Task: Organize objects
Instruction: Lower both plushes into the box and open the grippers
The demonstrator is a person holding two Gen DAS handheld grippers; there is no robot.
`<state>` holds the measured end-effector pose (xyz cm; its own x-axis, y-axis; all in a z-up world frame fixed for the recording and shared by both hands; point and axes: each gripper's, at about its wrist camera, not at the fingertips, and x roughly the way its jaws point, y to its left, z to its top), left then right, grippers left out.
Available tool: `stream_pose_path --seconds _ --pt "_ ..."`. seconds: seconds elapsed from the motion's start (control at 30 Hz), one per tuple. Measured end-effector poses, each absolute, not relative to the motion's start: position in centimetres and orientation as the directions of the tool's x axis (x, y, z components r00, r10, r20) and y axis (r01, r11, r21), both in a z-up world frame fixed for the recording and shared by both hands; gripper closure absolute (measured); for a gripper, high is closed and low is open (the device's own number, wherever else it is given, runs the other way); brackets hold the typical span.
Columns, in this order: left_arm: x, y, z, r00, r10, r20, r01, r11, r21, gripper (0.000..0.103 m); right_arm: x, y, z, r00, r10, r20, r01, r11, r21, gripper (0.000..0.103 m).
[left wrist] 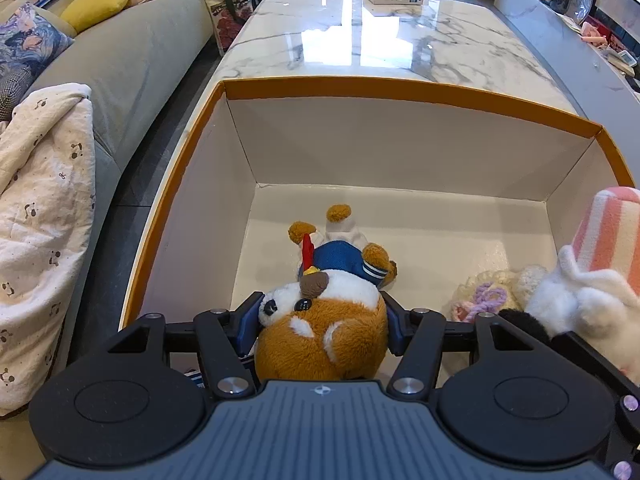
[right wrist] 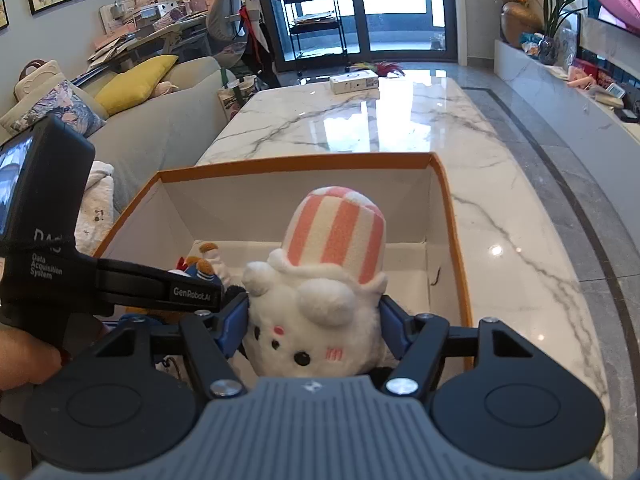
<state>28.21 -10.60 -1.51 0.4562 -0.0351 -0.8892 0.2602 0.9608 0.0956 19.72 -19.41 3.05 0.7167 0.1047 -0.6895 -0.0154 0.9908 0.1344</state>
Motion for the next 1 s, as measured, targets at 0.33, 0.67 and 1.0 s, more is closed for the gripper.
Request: stream_pose_path --seconds 0.33,0.67,1.0 --pt "29.2 -10.0 -1.7 0.456 -0.048 -0.888 0.231 0.971 0.067 0.034 24.8 -20.5 2.9 0.719 0.163 -0.676 -0.021 0.977 0.213 0.035" --pt "29.5 -11.0 -2.0 0.463 -0.033 -0.886 0.245 0.965 0.092 0.034 24.9 -20.9 3.6 0.726 0.148 -0.672 -0.025 0.982 0.189 0.035" --pt "28.5 -11.1 -1.8 0.443 -0.022 -0.896 0.268 0.957 0.109 0.034 21.3 -20.2 2.1 0.668 0.105 -0.737 -0.01 0.991 0.133 0.034"
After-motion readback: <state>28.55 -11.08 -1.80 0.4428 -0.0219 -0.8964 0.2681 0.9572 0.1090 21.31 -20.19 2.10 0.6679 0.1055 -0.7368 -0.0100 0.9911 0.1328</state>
